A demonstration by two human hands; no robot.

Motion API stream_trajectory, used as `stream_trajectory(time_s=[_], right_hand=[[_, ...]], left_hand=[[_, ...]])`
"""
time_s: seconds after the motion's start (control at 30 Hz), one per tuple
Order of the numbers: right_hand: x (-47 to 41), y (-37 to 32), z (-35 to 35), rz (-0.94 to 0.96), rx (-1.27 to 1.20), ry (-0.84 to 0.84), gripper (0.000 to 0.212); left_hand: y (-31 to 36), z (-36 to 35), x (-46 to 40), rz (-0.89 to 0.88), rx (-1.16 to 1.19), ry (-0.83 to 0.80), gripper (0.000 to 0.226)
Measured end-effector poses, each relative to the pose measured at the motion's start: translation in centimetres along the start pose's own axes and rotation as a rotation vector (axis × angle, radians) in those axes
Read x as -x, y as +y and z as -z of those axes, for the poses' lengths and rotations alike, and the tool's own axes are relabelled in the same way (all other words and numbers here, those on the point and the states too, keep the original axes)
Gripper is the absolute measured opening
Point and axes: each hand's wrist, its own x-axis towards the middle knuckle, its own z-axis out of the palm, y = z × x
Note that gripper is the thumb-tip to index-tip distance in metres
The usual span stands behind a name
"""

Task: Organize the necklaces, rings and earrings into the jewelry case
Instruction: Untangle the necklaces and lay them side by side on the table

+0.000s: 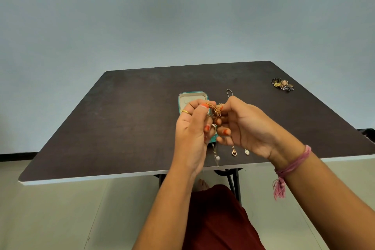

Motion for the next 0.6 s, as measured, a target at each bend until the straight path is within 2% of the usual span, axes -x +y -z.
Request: stream_trajectory(time_s=[0.07,0.2,0.27,0.33,0.4,0.5,0.6], right_hand=[[0.0,0.1,0.0,0.028,0.006,0.017,0.026],[0.2,0.3,-0.6,0.136,0.071,0.045,0.021],[0.2,0.5,-0.9,0.191,0.069,0.023,0.028],[0.3,0.7,-1.0,0.245,0.046,-0.022,0.039],[0.3,0.8,-1.0,0.276,0.036,-0.039,0.042],[0.0,0.9,-0.5,0.274,0.051,0.001,0.031],[-0.2,1.1,0.0,0.276,0.137,0.030,0.027]], left_hand=[[-0.1,-0.2,0.0,-0.044,-0.010,-0.014,0.023],[-0.3,-0.1,-0.4,-0.131,-0.028,0.013,0.011],[-0.2,-0.1,-0.5,-0.165,-0.040,0.043,0.007],[0.1,-0.1,-0.6,-0.183,-0.034,0.048,0.011],[0.5,0.0,-0.8,-0.183,-0.050,0.033,0.019],[0.7,0.6,-0.7,-0.220,-0.180,-0.043,0.026],[0.8,1.4,-0.8,-0.353,-0.452,-0.060,0.021]])
